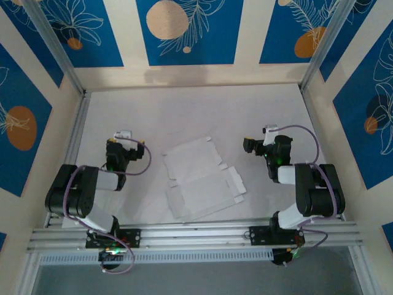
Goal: Fold the paper box
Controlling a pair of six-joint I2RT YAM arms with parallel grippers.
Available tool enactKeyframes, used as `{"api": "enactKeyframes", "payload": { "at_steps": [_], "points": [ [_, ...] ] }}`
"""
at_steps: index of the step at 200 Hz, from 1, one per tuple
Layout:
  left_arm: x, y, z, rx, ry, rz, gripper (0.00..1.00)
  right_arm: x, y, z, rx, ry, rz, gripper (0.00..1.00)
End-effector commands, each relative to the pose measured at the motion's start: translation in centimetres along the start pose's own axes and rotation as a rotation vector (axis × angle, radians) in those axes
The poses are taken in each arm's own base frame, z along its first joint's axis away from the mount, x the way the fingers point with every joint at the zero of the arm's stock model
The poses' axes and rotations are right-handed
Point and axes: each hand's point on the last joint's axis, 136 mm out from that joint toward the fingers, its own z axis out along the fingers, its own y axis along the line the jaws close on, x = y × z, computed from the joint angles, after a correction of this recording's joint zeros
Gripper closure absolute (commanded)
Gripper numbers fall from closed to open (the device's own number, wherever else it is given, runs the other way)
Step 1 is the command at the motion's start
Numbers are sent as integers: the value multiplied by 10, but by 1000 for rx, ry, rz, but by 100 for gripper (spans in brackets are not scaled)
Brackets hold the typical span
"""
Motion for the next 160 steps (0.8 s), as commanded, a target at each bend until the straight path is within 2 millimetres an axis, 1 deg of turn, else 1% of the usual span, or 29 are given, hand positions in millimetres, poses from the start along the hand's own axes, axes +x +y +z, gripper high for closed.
{"api": "enactKeyframes", "payload": {
  "at_steps": [1,35,50,160],
  "points": [
    [-4,-3,4,33,-5,-6,0,-11,2,3,-21,-29,2,1],
    [-4,-3,4,34,-4,-7,0,-11,2,3,-19,-30,2,1],
    [-3,-3,6,60,8,-23,0,-11,2,3,-20,-31,2,1],
    [-4,-3,6,60,3,-21,0,-11,1,3,-25,-29,9,1]
  ]
}}
